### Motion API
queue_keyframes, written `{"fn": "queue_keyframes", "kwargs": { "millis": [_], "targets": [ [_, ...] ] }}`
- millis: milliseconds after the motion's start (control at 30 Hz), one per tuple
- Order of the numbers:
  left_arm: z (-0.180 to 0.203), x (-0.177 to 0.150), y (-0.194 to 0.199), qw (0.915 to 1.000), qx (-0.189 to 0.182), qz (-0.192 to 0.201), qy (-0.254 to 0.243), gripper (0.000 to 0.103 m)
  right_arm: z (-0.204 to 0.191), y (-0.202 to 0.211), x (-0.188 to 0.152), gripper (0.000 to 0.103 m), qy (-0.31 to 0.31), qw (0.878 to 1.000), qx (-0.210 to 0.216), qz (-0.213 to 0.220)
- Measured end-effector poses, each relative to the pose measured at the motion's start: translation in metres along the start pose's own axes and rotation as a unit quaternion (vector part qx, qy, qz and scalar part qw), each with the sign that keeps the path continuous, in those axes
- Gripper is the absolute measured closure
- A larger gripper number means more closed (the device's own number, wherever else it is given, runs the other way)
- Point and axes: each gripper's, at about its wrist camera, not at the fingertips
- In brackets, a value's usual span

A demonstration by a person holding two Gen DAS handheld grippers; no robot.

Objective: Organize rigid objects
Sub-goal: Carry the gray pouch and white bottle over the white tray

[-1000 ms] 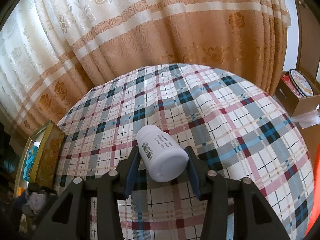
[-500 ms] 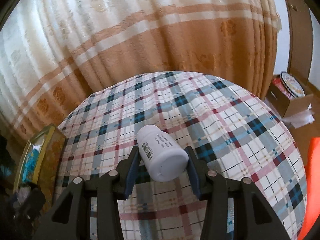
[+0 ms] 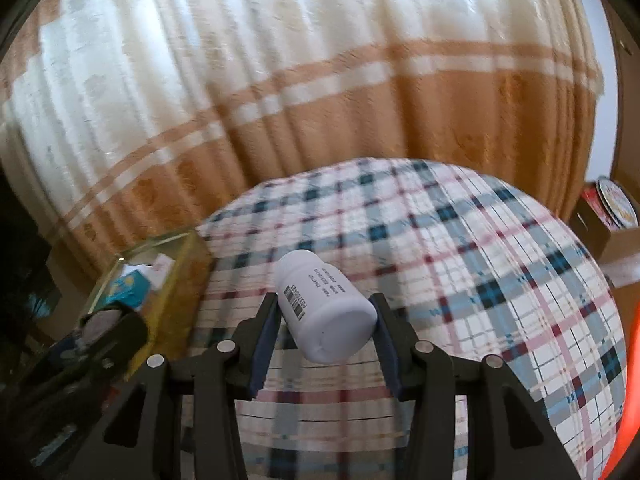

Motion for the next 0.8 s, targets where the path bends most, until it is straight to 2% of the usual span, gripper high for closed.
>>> {"fn": "queue_keyframes", "kwargs": {
  "millis": [500,800],
  "targets": [
    [-0.052,0.019,0.008,0.9976,0.052,0.023,0.04,0.031,-0.063,0.007,0.015,0.055,0.062,0.997,0.045,0.027],
    [-0.086,0.03,0.007,0.993,0.097,0.027,0.062,0.031,-0.096,0.006,0.024,0.055,0.093,0.993,0.064,0.044]
  ]
}}
Point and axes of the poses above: each gripper's, at about its wrist camera, not at the fingertips, and y roughly against the way its jaws point, z to its right, x to its top, and after that the axes turned 9 degrees about y, right-handed
